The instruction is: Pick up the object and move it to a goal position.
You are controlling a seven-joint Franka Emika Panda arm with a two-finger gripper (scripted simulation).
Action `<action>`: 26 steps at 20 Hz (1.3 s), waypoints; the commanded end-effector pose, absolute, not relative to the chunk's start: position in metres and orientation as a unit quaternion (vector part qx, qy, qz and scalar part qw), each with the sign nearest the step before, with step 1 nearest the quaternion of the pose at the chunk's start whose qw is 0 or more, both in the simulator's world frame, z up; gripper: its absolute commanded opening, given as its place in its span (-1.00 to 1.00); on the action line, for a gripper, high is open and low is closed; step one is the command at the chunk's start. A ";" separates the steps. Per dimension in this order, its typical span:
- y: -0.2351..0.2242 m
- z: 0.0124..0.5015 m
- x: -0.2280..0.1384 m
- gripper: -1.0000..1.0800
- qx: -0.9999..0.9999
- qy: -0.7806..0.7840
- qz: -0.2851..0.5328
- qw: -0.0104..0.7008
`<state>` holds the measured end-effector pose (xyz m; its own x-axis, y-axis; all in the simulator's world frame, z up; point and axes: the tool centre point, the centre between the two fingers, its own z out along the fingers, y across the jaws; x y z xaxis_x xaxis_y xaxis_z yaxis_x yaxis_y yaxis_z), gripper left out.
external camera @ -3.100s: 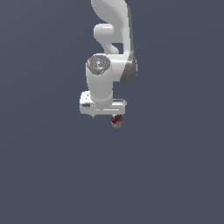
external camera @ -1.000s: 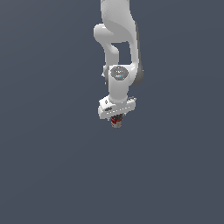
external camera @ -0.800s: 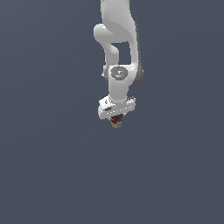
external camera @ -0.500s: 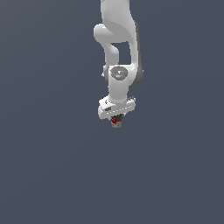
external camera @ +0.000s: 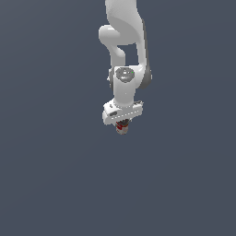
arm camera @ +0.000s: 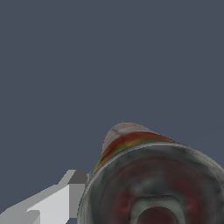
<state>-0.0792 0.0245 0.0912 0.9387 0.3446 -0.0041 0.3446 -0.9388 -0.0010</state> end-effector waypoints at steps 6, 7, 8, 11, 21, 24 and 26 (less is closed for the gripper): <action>0.017 0.134 -0.064 -1.00 -0.985 -0.175 0.000 0.000; 0.016 0.142 -0.061 -1.00 -0.985 -0.175 0.000 0.000; 0.014 0.150 -0.058 -1.00 -0.985 -0.175 0.000 0.000; 0.009 0.177 -0.049 -1.00 -0.985 -0.175 0.000 0.000; -0.008 0.272 -0.014 -1.00 -0.984 -0.175 0.000 0.001; -0.013 0.299 -0.004 -1.00 -0.984 -0.175 0.000 0.001; -0.016 0.316 0.002 -1.00 -0.984 -0.175 0.000 0.001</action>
<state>-0.0030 -0.0137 0.3007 0.9385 0.3453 -0.0021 0.3452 -0.9385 -0.0023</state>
